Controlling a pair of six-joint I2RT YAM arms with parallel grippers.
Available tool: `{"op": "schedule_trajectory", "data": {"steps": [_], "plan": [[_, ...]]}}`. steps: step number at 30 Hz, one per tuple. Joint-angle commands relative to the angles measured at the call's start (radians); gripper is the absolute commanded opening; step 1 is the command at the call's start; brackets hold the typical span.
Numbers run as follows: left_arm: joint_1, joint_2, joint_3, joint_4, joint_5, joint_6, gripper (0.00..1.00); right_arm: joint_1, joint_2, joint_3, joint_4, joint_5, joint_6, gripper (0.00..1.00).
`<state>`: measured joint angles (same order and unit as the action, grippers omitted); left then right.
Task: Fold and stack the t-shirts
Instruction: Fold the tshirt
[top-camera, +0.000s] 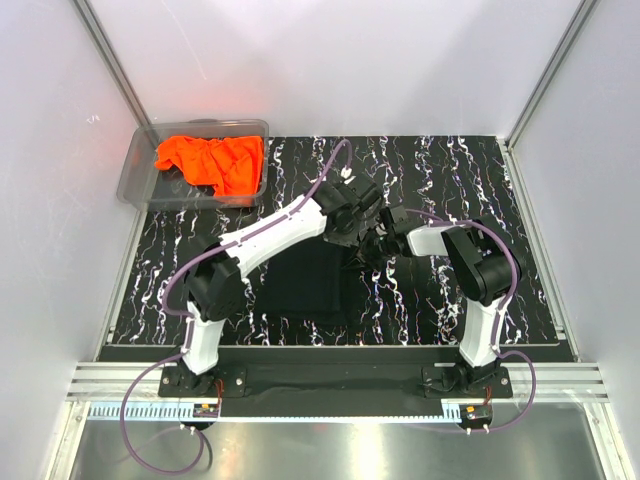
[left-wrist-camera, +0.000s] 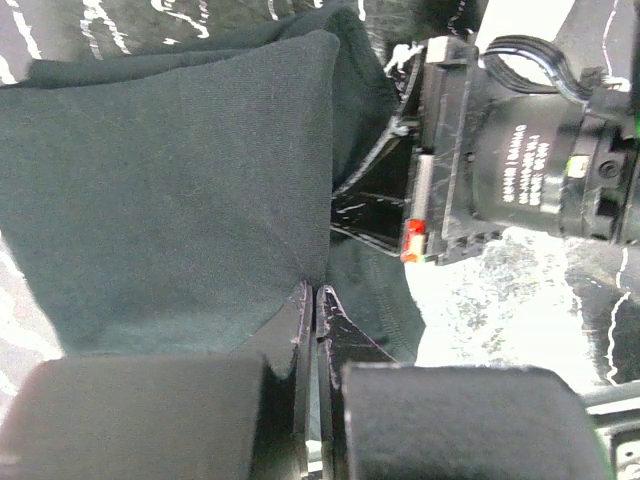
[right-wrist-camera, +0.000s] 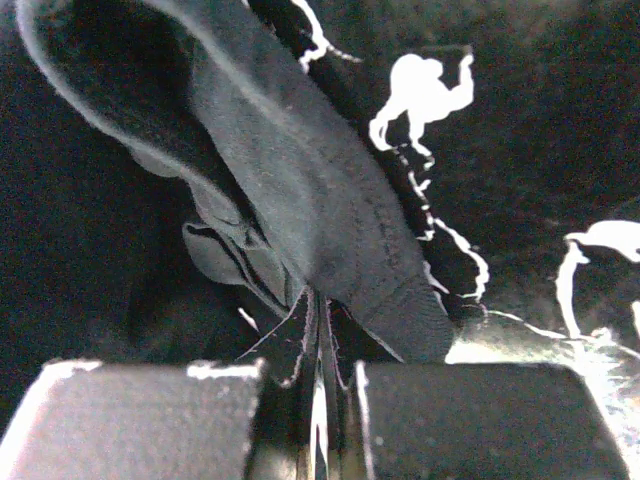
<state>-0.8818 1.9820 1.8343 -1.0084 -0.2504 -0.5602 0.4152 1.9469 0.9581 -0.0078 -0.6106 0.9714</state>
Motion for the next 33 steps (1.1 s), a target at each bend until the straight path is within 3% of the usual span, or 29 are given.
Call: {"op": "schedule_trajectory", "data": {"steps": [1,33], "plan": [[0.003,0.031,0.057,0.028,0.056,-0.018,0.0,0.017,0.009,-0.005,-0.135,0.175,-0.069,0.04],[0.015,0.143,0.054,0.083,0.158,-0.043,0.03,0.01,-0.019,-0.001,-0.11,0.038,-0.066,0.05]]}}
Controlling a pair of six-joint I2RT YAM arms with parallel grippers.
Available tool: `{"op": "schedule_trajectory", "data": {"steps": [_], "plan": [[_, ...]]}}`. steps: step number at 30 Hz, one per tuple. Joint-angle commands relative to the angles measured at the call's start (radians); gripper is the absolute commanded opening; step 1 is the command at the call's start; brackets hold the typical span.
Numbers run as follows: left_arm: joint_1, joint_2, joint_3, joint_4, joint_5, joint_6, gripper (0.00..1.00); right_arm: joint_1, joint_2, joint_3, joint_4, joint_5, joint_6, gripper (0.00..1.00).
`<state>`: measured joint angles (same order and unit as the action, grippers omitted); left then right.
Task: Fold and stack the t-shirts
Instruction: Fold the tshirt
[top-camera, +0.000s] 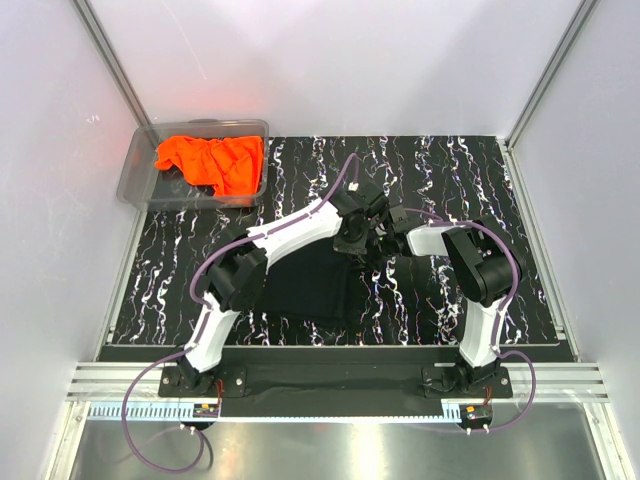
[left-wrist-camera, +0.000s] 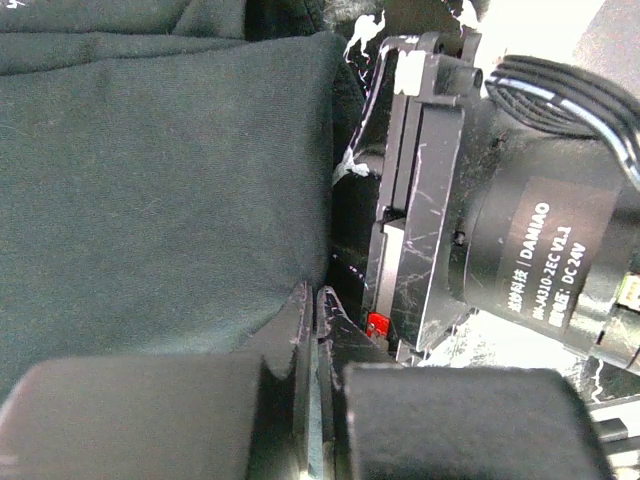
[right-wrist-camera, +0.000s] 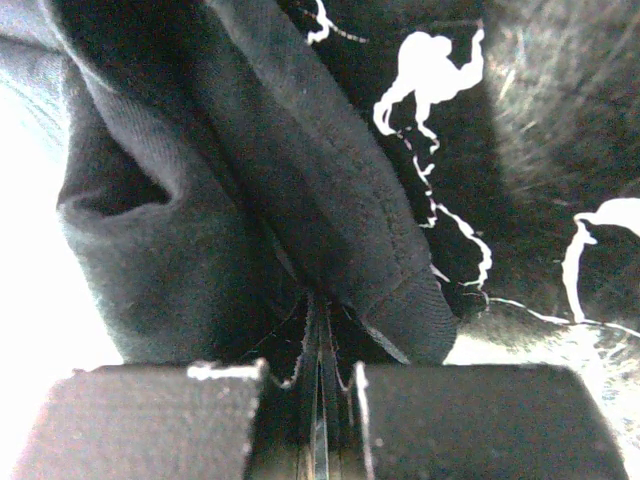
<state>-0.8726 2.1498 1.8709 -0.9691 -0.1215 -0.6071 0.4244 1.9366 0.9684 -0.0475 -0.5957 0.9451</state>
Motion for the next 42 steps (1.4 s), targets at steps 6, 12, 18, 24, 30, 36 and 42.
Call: {"op": "schedule_trajectory", "data": {"steps": [6,12,18,24,30,36,42], "plan": [[0.024,-0.08,-0.045,0.073,0.037,0.007,0.12,-0.064,-0.094,-0.048,-0.074,-0.019,-0.029,0.06],[0.037,-0.106,-0.061,0.087,0.083,0.009,0.34,-0.108,-0.18,-0.051,-0.15,-0.004,-0.089,0.07],[0.038,-0.179,-0.098,0.106,0.159,0.015,0.52,-0.113,-0.192,-0.017,-0.209,0.014,-0.131,0.08],[0.024,-0.312,-0.301,0.164,0.224,-0.008,0.58,-0.15,-0.189,0.016,-0.207,-0.021,-0.155,0.37],[-0.026,-0.409,-0.449,0.181,0.189,-0.04,0.6,-0.187,-0.162,0.096,-0.21,-0.061,-0.158,0.49],[-0.066,-0.377,-0.454,0.182,0.177,-0.057,0.6,-0.184,-0.065,0.184,-0.216,-0.108,-0.163,0.5],[-0.085,-0.37,-0.498,0.181,0.174,-0.079,0.59,-0.185,-0.016,0.202,-0.224,-0.11,-0.172,0.5]]}}
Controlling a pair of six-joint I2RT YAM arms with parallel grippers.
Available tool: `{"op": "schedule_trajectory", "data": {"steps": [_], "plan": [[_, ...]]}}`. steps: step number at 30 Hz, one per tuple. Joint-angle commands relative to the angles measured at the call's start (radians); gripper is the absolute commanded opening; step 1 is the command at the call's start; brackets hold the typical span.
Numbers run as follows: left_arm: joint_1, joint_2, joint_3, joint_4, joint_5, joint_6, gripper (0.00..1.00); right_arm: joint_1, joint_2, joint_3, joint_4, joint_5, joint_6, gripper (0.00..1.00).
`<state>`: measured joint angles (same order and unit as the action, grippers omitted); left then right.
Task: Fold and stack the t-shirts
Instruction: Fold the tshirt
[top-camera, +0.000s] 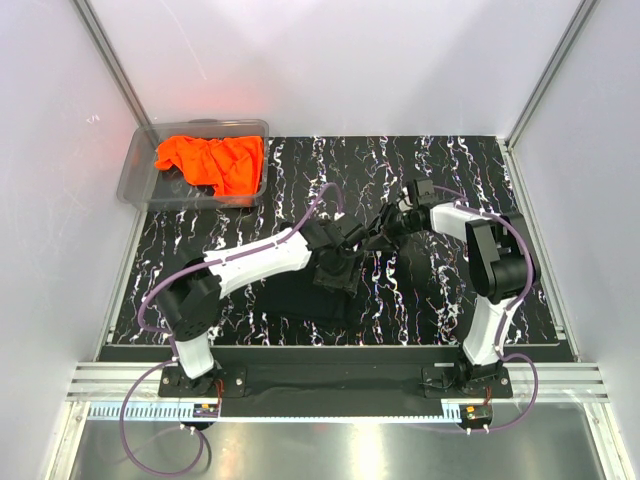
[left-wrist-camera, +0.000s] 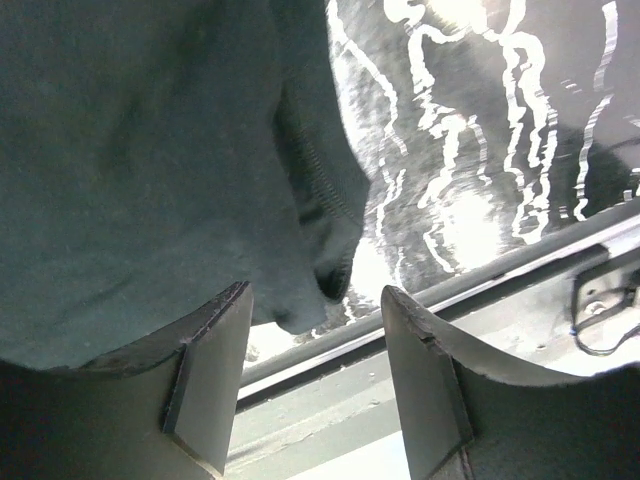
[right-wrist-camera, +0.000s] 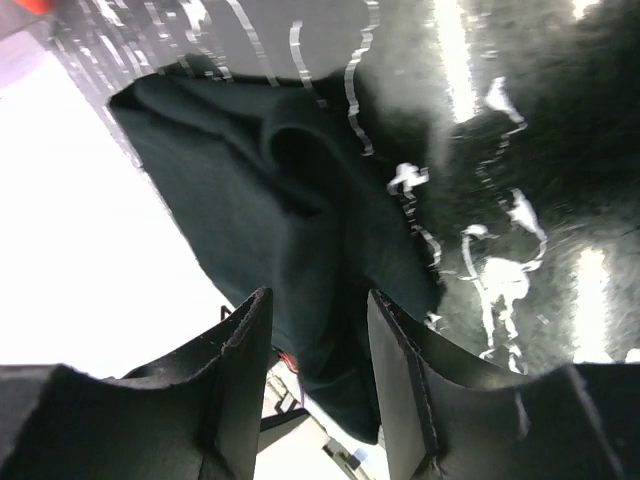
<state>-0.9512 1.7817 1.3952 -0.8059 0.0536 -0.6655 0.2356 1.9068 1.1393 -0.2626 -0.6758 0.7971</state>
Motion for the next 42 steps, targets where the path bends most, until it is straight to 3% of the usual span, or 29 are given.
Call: {"op": "schedule_trajectory", "data": {"steps": [1,17,23,29,31,32,36,42], "plan": [[-0.006,-0.001,-0.031,0.017,0.002,-0.02,0.59,0.007,0.023,0.033,-0.01,-0.03,-0.024,0.5],[-0.024,0.044,-0.042,0.017,0.046,-0.02,0.54,0.025,0.084,0.094,-0.009,-0.022,-0.021,0.48],[-0.026,0.068,-0.041,0.019,0.058,-0.014,0.45,0.027,0.112,0.117,-0.009,-0.03,-0.015,0.47],[-0.026,0.088,-0.045,0.022,0.075,-0.005,0.25,0.025,0.144,0.132,-0.01,-0.027,-0.018,0.34],[-0.027,0.099,-0.041,0.019,0.087,0.001,0.13,0.027,0.156,0.14,-0.009,-0.027,-0.022,0.22],[-0.026,0.1,-0.039,0.016,0.095,0.003,0.0,0.027,0.159,0.145,-0.01,-0.028,-0.025,0.18],[-0.027,0.081,-0.038,-0.022,0.111,0.003,0.0,0.027,0.152,0.169,-0.026,-0.015,-0.053,0.03],[-0.04,0.047,-0.05,-0.033,0.143,-0.006,0.0,0.028,0.172,0.237,-0.099,0.015,-0.116,0.0]]}}
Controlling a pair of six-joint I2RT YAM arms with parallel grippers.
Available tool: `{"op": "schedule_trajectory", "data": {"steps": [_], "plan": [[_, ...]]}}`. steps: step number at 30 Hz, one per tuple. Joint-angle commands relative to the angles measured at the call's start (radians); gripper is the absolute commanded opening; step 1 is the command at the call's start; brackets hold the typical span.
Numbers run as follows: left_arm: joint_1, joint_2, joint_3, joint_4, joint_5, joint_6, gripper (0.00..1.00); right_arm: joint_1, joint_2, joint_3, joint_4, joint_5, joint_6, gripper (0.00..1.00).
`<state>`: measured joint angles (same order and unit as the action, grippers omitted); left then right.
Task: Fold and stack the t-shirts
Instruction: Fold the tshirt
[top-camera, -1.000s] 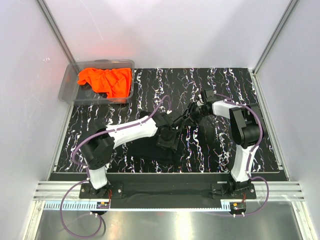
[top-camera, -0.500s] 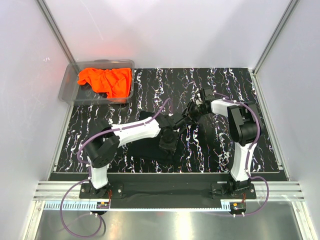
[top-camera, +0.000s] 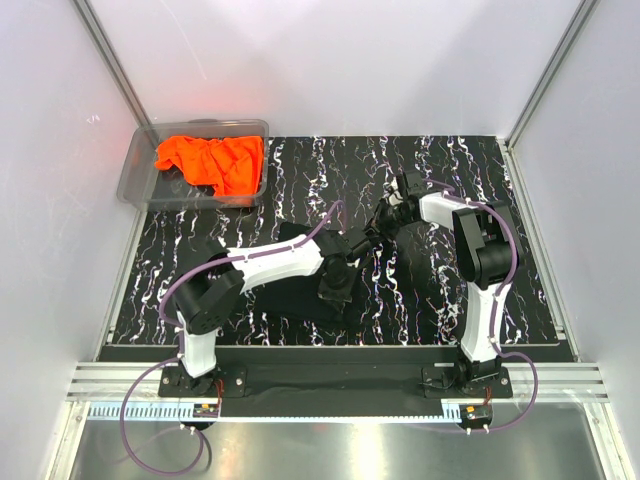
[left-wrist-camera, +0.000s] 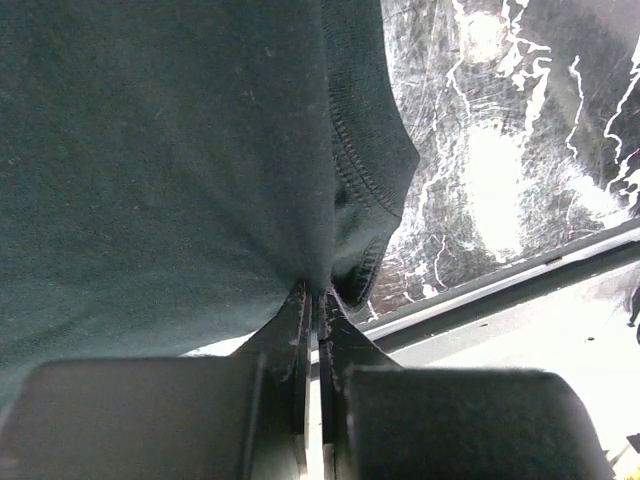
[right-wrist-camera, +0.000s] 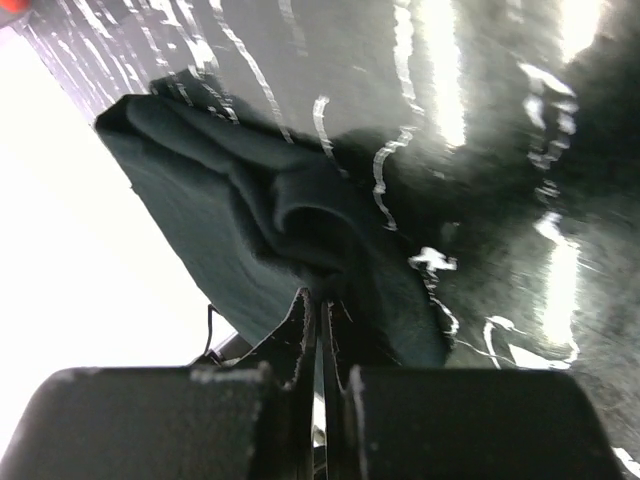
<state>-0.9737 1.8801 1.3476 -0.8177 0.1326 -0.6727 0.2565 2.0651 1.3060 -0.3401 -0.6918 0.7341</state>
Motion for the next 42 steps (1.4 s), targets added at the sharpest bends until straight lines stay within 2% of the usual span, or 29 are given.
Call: {"op": "schedule_trajectory", "data": {"steps": [1,10,13,14,18,23,27,29,34,36,38,42], "plan": [[-0.019,-0.044,0.001,-0.02,0.062,-0.001,0.0,0.006,0.016,0.076,-0.033,0.034,-0.059,0.0],[-0.026,0.036,0.07,0.002,0.105,0.019,0.0,0.006,0.076,0.122,-0.083,0.092,-0.107,0.0],[-0.026,0.018,0.071,0.002,0.108,0.025,0.18,0.004,0.086,0.142,-0.114,0.104,-0.139,0.01],[-0.026,0.004,0.07,0.002,0.095,0.028,0.29,0.004,0.082,0.142,-0.12,0.115,-0.153,0.06],[-0.005,-0.117,0.071,0.003,0.093,0.054,0.44,-0.006,0.044,0.163,-0.164,0.144,-0.191,0.23],[0.095,-0.283,0.025,0.002,0.124,0.076,0.48,-0.008,0.017,0.295,-0.37,0.276,-0.326,0.36],[0.255,-0.398,-0.098,0.002,0.162,0.123,0.47,-0.008,-0.048,0.337,-0.467,0.334,-0.374,0.43],[0.323,-0.426,-0.146,0.009,0.174,0.154,0.43,-0.008,-0.08,0.328,-0.487,0.334,-0.369,0.45],[0.391,-0.45,-0.277,0.067,0.173,0.196,0.4,0.053,-0.158,0.239,-0.446,0.169,-0.299,0.37],[0.412,-0.461,-0.335,0.112,0.183,0.188,0.38,0.151,-0.189,0.162,-0.389,0.111,-0.26,0.35],[0.418,-0.464,-0.385,0.146,0.19,0.188,0.37,0.244,-0.209,0.06,-0.32,0.023,-0.188,0.28],[0.429,-0.481,-0.455,0.176,0.177,0.191,0.36,0.366,-0.269,-0.108,-0.142,-0.051,-0.078,0.18]]}}
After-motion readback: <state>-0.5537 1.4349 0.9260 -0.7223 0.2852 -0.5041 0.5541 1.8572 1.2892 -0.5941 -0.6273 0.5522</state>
